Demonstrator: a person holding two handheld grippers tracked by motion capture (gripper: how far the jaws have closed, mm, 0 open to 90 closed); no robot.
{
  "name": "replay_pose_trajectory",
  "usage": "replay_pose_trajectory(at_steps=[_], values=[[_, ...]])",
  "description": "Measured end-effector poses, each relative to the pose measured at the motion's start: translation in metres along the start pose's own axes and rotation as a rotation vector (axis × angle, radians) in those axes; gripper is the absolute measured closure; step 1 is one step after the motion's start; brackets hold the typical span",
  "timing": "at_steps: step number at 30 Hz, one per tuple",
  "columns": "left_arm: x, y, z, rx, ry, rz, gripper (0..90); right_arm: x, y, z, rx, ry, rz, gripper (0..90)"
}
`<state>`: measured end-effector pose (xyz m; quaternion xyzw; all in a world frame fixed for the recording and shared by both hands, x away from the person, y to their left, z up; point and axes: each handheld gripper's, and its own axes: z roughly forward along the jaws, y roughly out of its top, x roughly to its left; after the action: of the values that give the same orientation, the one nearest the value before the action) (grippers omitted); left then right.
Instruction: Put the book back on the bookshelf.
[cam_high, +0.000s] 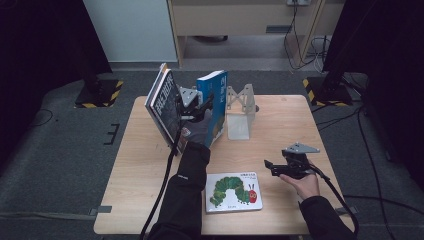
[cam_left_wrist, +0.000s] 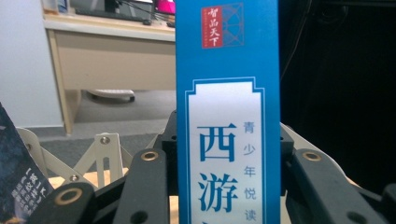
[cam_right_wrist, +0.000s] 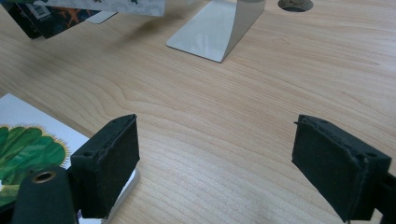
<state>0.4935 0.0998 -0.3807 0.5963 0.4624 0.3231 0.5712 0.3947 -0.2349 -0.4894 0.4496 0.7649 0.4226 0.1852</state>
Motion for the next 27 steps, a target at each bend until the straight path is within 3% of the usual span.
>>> replay_pose_trajectory(at_steps=[6, 12, 15, 22, 27], values=[[-0.002, -0.010, 0.005, 0.008, -0.004, 0.000, 61.6, 0.000, 0.000, 0.000, -0.003, -0.003, -0.002, 15.3], [-0.005, -0.013, 0.002, -0.017, 0.004, -0.001, 61.5, 0.000, 0.000, -0.001, -0.010, -0.006, -0.007, 15.5], [-0.010, -0.018, -0.002, -0.024, 0.006, 0.024, 61.4, 0.000, 0.000, -0.001, -0.007, -0.004, -0.008, 15.5], [-0.014, -0.026, -0.012, -0.038, 0.007, 0.036, 60.9, 0.000, 0.000, 0.000, -0.007, -0.006, -0.005, 15.6], [-0.011, -0.032, -0.022, -0.043, -0.006, 0.016, 60.4, 0.001, -0.001, -0.001, -0.004, -0.009, -0.014, 15.7]])
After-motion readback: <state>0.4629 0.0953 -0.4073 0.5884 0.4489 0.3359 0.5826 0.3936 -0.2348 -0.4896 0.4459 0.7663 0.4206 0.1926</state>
